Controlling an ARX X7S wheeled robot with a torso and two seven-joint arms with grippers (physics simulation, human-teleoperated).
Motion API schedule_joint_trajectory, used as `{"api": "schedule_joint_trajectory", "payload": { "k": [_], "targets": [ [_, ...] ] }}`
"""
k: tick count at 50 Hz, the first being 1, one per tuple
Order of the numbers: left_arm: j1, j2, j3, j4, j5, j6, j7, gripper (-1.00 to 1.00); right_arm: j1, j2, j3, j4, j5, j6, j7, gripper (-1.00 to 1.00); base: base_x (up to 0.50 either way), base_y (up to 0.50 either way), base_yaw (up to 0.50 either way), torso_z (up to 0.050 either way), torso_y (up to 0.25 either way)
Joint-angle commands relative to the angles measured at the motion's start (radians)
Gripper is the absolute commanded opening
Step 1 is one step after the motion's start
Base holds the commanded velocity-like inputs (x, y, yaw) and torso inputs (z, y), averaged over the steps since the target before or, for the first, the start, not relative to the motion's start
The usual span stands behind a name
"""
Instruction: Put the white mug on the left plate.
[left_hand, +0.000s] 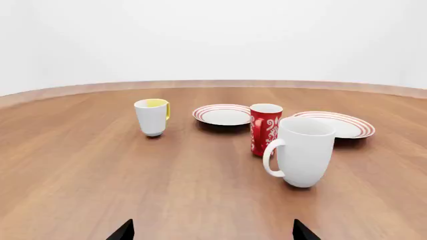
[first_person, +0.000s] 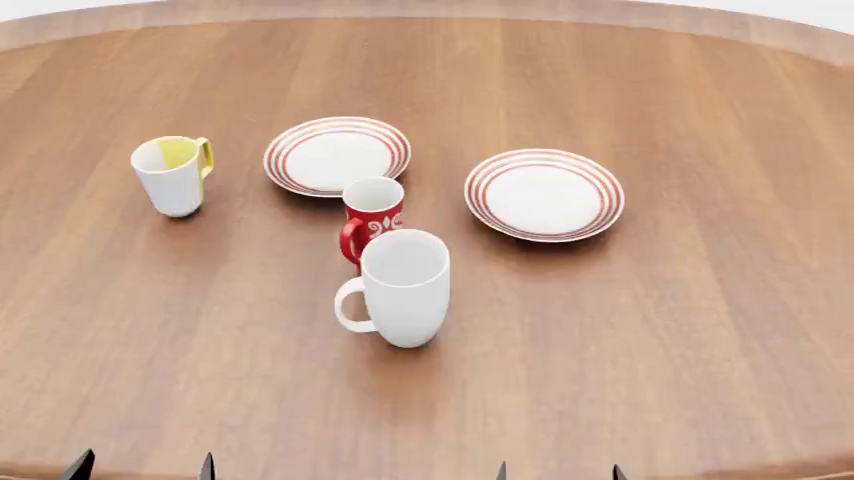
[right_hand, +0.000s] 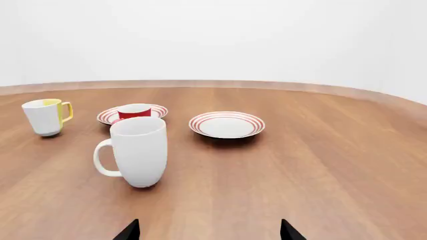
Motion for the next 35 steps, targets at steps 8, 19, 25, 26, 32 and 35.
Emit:
{"api": "schedule_joint_trajectory", "payload": {
  "k": [8, 19, 25, 26, 32, 35],
  "targets": [
    [0.016, -0.042, 0.057, 0.103, -0.021, -0.088, -0.035, 1.0, -0.004, 0.037, -0.048, -0.088, 0.012, 0.05, 0.072, 1.0, 0.0, 0.0, 0.0, 0.0, 0.0],
    [0.072, -0.063, 0.073, 0.484, -0.078, -0.239, -0.067, 1.0, 0.0, 0.072, -0.089, -0.573, -0.03, 0.281, 0.118, 1.0, 0.0, 0.0, 0.0, 0.0, 0.0],
    [0.079, -0.076, 0.059, 0.668, -0.114, -0.309, -0.09, 1.0, 0.032, 0.082, -0.128, -0.736, -0.059, 0.391, 0.119, 1.0, 0.0, 0.0, 0.0, 0.0, 0.0],
    [0.08, -0.077, 0.05, 0.709, -0.138, -0.332, -0.09, 1.0, 0.041, 0.082, -0.137, -0.771, -0.066, 0.418, 0.119, 1.0, 0.0, 0.0, 0.0, 0.0, 0.0],
    [0.103, -0.089, 0.034, 0.804, -0.161, -0.311, -0.102, 1.0, 0.076, 0.094, -0.174, -0.872, -0.104, 0.5, 0.126, 1.0, 0.0, 0.0, 0.0, 0.0, 0.0],
    [0.106, -0.096, 0.033, 0.82, -0.164, -0.306, -0.107, 1.0, 0.086, 0.099, -0.184, -0.893, -0.116, 0.527, 0.132, 1.0, 0.0, 0.0, 0.0, 0.0, 0.0]
  ]
}}
